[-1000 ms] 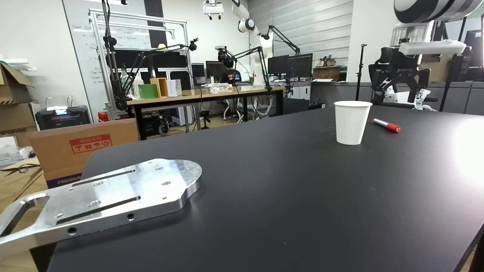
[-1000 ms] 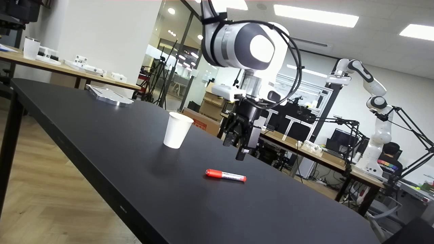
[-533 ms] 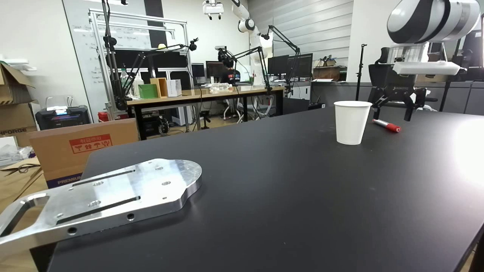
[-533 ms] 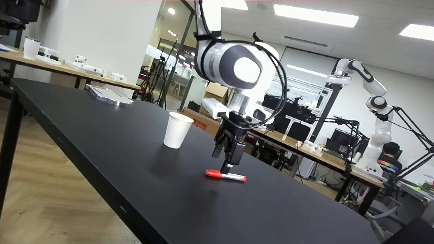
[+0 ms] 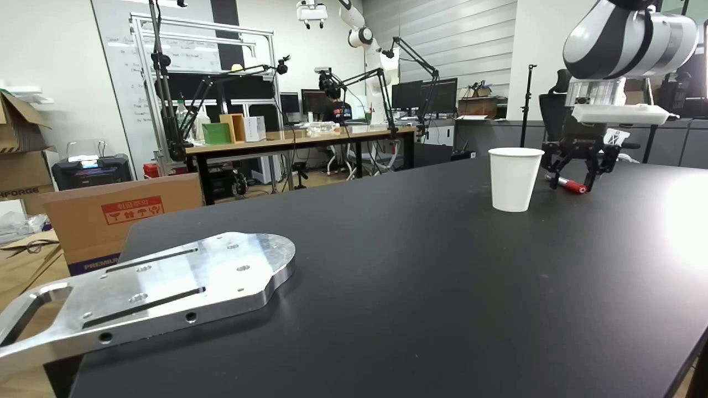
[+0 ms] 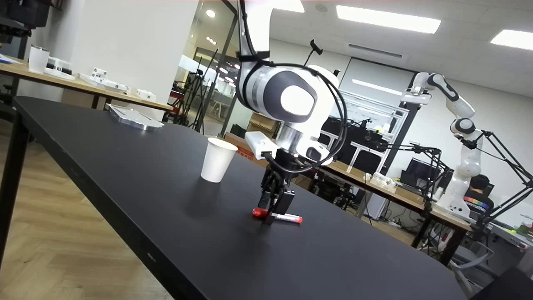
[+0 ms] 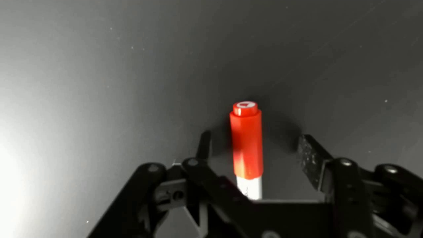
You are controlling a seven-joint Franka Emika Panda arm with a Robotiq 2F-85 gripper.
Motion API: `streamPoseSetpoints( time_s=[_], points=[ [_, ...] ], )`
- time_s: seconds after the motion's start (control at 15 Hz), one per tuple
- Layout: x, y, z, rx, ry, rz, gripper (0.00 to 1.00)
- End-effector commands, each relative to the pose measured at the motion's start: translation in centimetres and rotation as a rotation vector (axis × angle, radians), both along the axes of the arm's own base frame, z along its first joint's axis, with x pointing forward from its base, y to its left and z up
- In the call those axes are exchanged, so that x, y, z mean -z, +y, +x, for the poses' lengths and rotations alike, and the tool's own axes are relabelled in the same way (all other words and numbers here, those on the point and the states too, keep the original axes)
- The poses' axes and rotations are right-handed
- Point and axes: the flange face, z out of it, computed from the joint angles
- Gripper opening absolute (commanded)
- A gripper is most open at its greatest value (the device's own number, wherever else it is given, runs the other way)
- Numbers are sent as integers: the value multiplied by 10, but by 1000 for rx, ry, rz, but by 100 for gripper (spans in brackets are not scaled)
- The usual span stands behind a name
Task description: Put the marker inside the mug cup
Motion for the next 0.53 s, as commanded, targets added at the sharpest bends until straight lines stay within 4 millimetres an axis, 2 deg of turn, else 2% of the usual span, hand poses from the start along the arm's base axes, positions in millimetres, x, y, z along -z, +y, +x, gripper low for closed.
streamPoseSetpoints(
  time_s=[0.0,0.33,0.4,0.47],
  points=[
    [1,-8,7,39,5,4,40],
    [-1,-15,8,74,45,-37,5],
    [-2,-16,8,87,76,-44,2],
    [-4,-17,8,114,99,-59,6]
  ],
)
